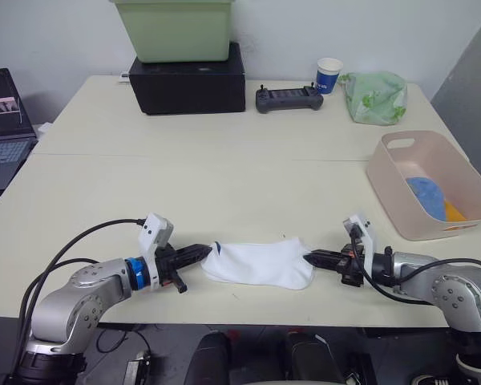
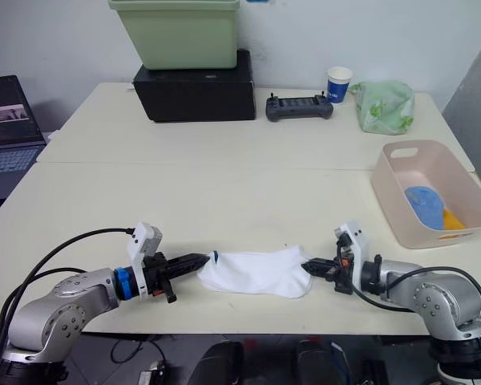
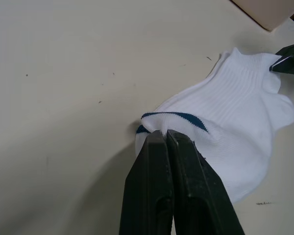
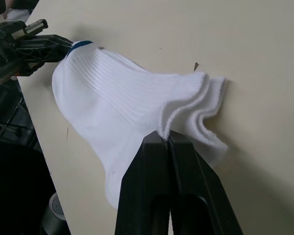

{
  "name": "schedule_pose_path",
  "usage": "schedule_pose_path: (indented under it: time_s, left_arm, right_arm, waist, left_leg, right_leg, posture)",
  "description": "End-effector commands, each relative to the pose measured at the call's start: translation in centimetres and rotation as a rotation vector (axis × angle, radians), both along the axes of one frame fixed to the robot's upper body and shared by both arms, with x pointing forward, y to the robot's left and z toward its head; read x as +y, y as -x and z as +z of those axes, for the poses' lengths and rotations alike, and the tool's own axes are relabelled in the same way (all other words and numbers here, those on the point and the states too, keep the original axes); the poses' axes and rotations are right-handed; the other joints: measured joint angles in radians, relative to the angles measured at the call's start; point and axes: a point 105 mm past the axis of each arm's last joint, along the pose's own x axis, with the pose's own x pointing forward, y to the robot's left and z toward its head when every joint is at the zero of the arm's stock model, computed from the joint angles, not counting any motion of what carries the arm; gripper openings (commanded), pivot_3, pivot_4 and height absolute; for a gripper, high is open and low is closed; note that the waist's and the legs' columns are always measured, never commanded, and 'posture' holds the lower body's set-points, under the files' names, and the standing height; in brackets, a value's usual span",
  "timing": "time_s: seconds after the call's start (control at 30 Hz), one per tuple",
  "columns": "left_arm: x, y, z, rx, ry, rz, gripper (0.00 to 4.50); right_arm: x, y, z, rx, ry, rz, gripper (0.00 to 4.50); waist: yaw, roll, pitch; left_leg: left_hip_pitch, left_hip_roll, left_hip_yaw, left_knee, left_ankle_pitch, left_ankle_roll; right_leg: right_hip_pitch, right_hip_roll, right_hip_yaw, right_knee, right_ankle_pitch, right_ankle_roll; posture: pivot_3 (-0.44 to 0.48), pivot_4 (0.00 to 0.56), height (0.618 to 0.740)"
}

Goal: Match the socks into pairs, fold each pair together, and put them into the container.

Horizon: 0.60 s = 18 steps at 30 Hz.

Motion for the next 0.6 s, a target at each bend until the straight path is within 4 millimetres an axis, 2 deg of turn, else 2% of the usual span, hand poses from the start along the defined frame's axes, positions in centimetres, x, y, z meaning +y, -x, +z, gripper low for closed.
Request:
schedule_pose_path:
  time_s: [0.03,0.1,0.13,0.27,0.33,0.43,0.53,0.6]
  left_arm:
    - [0.6,0.1,0.9,-0.046,-0.016,-0.010,0.44]
    - [0.9,0.2,1.1,-0.048,-0.015,-0.008,0.96]
    - [1.3,0.2,1.4,-0.056,-0.022,0.004,1.17]
    - [2.5,0.2,3.6,-0.121,-0.049,0.055,2.47]
    - [2.3,0.3,4.6,-0.150,-0.050,0.027,3.09]
    - [1.3,0.3,5.6,-0.203,-0.061,-0.031,3.09]
    - [-0.9,-0.1,5.8,-0.291,-0.096,-0.109,3.09]
    - [-2.6,-0.2,5.3,-0.345,-0.132,-0.177,2.69]
  right_arm:
    - [0.0,0.1,0.9,-0.049,-0.014,0.016,0.23]
    - [-0.2,0.0,0.9,-0.062,-0.004,0.005,0.79]
    - [-0.4,0.0,1.6,-0.079,-0.014,0.003,1.02]
    - [-1.3,0.3,4.0,-0.154,-0.009,0.013,2.39]
    - [-1.5,0.1,4.6,-0.207,0.029,0.029,2.40]
    - [-1.0,-0.5,5.5,-0.327,0.097,0.081,2.40]
    - [1.0,-0.9,6.4,-0.432,0.062,0.154,2.40]
    - [2.7,-0.8,5.9,-0.496,0.073,0.231,2.22]
  waist:
    - [0.000,0.000,0.000]
    - [0.000,0.000,0.000]
    - [0.000,0.000,0.000]
    - [0.000,0.000,0.000]
    - [0.000,0.000,0.000]
    - [0.000,0.000,0.000]
    - [0.000,0.000,0.000]
    - [0.001,0.000,0.000]
  left_leg:
    - [0.000,0.000,0.000,0.000,0.000,0.000]
    - [0.000,0.000,0.000,0.000,0.000,0.000]
    - [0.000,0.000,0.000,0.000,0.000,0.000]
    - [0.000,0.000,0.000,0.000,0.000,0.000]
    - [0.000,0.000,0.000,0.000,0.000,0.000]
    - [0.000,0.000,0.000,0.000,0.000,0.000]
    - [0.000,-0.001,0.000,0.000,0.000,0.000]
    - [0.000,0.000,0.000,0.000,0.000,0.000]
  right_leg:
    - [0.000,0.000,0.000,0.000,0.000,0.000]
    - [0.000,0.000,0.000,0.000,0.000,0.000]
    - [0.000,0.000,0.000,0.000,0.000,0.000]
    - [0.000,0.000,0.000,0.000,0.000,0.000]
    - [0.000,0.000,-0.001,0.000,0.000,0.000]
    - [0.000,0.000,0.000,0.000,0.000,0.000]
    - [0.000,0.000,0.000,-0.001,0.000,0.000]
    - [0.000,0.001,0.000,-0.001,0.000,0.000]
  posture:
    - [0.000,0.150,0.740]
    - [0.000,0.150,0.740]
    - [0.000,0.150,0.740]
    - [0.000,0.150,0.740]
    - [0.000,0.150,0.740]
    - [0.000,0.150,0.740]
    - [0.000,0.150,0.740]
    - [0.000,0.150,0.740]
